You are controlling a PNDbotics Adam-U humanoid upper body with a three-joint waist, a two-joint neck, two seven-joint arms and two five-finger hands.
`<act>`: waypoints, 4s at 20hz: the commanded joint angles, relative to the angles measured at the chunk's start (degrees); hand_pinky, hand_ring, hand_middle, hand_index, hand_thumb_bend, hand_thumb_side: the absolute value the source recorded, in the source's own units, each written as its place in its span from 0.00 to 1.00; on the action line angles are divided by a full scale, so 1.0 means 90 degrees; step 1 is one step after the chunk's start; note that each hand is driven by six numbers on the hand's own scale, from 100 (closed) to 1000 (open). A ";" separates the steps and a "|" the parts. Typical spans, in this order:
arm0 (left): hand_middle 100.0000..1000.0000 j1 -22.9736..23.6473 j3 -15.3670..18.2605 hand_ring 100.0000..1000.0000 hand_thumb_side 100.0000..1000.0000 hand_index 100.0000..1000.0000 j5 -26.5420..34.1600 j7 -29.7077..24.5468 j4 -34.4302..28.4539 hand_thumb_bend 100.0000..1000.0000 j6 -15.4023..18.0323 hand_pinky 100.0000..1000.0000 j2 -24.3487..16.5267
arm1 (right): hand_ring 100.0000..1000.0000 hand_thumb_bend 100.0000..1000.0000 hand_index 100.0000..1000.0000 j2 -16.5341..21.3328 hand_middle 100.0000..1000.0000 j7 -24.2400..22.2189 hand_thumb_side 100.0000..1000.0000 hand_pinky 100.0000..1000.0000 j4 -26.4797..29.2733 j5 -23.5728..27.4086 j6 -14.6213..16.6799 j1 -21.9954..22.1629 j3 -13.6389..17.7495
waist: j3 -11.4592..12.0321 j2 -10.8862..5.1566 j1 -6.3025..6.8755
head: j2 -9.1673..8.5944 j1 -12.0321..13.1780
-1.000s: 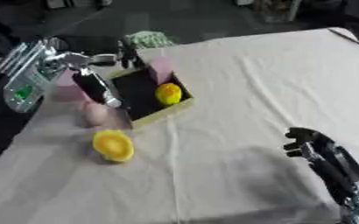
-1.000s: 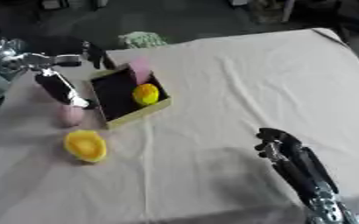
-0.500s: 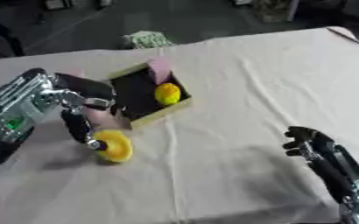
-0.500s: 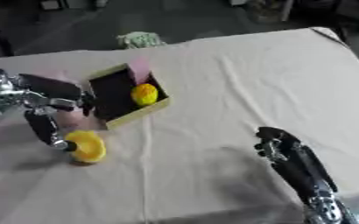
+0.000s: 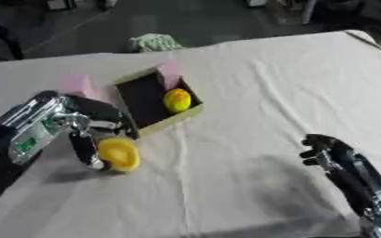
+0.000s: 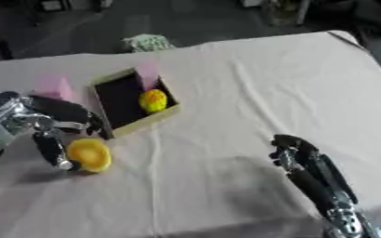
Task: Pick up objects on the table and place them in the box.
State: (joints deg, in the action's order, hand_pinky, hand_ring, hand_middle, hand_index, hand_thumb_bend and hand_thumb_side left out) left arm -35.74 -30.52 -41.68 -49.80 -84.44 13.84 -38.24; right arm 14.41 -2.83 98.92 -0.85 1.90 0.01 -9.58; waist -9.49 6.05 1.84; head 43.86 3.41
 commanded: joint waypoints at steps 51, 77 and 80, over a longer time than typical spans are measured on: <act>0.68 -0.0490 0.1200 0.64 0.14 0.84 -0.0545 0.1065 0.1588 0.31 -0.0797 0.72 0.0195 | 0.65 0.00 0.78 0.0068 0.69 0.0055 0.60 0.64 0.0108 -0.0007 -0.0025 0.0004 0.0049 | 0.0065 -0.0098 -0.0060 | 0.0029 -0.0157; 0.41 -0.1669 0.1254 0.42 0.04 0.62 -0.0857 0.2647 0.2033 0.02 -0.0655 0.57 0.1248 | 0.65 0.00 0.78 0.0058 0.69 -0.0015 0.61 0.65 0.0088 0.0021 -0.0026 0.0003 -0.0025 | -0.0076 -0.0144 -0.0060 | 0.0029 -0.0109; 0.42 -0.1742 0.1260 0.42 0.04 0.63 -0.1144 0.2977 0.2327 0.04 -0.0645 0.57 0.1524 | 0.65 0.00 0.78 0.0063 0.69 -0.0031 0.62 0.65 0.0081 0.0039 -0.0037 -0.0002 -0.0045 | -0.0142 -0.0124 -0.0073 | 0.0029 -0.0063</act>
State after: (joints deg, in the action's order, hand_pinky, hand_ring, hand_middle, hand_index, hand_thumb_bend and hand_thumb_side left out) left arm -49.93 -19.56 -51.00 -24.28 -63.83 7.99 -24.52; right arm 14.39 -2.97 98.91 -0.76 1.49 0.51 -9.97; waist -10.77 5.58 1.30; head 43.86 2.56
